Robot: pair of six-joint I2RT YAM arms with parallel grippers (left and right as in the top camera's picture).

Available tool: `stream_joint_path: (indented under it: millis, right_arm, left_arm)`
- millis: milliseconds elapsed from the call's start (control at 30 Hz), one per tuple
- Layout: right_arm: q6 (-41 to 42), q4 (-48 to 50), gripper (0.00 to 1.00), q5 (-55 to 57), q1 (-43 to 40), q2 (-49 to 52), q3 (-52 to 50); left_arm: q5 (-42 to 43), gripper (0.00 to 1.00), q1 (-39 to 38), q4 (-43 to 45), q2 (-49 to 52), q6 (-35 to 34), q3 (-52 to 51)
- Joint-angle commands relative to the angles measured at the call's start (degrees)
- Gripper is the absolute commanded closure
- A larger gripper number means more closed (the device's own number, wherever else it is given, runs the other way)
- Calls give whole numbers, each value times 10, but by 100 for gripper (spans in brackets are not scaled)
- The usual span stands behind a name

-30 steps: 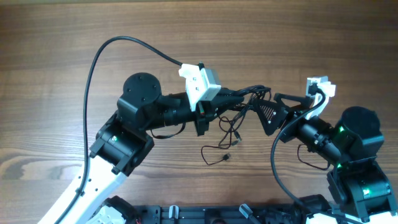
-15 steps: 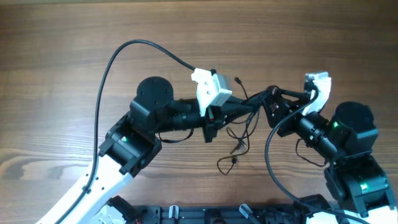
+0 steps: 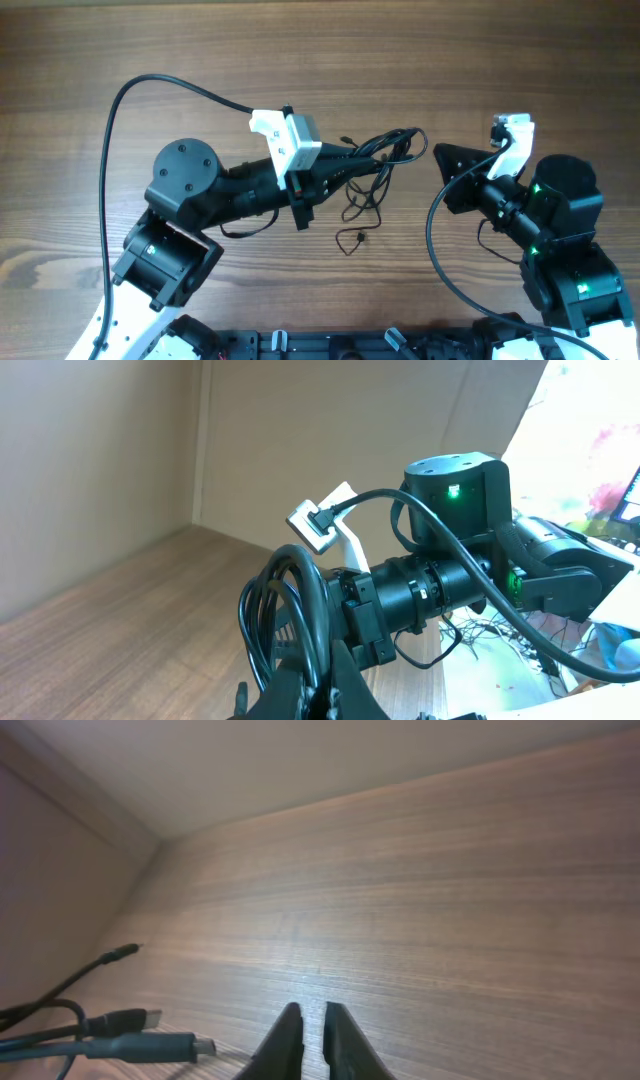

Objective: Untangle cables

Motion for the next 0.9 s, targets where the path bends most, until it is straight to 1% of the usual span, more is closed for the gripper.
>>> stream_joint_path:
  millis: [0,33,100,133,300,400,500,567,667,767,867]
  right_arm:
    - [0,11,70,-44,0,-3,-4]
    - [0,18,59,-59,0,-3,-4]
    - [0,47,51,-81,-1,-3,-4]
    - [1,66,50,-94,-1,-3,-4]
    - [1,144,49,-157,-1,-3,-4]
    - [2,148,49,-174,-1,-3,-4]
    - [1,161,49,-226,-1,-3,-4]
    - [2,174,47,-249,-1,-3,-4]
    - [2,175,46,-264,-1,-3,-4]
    - [3,181,46,-276,-1,-3,-4]
    - [19,207,46,-288,-1,-3,-4]
  left_arm:
    - [3,96,1,4,-2,-3,9]
    - [3,96,1,4,-2,-3,9]
    - [4,96,1,3,-2,-6,9]
    - [6,96,1,3,-2,-6,9]
    - [5,96,1,-5,-2,-5,9]
    - [5,96,1,-7,-2,-5,9]
    - [0,96,1,-7,0,-5,9]
    - [1,96,1,-7,3,-5,9]
    - [-4,96,1,-7,4,-5,9]
    - [-35,96,1,-9,4,-5,9]
    - [-41,96,1,-23,4,-5,9]
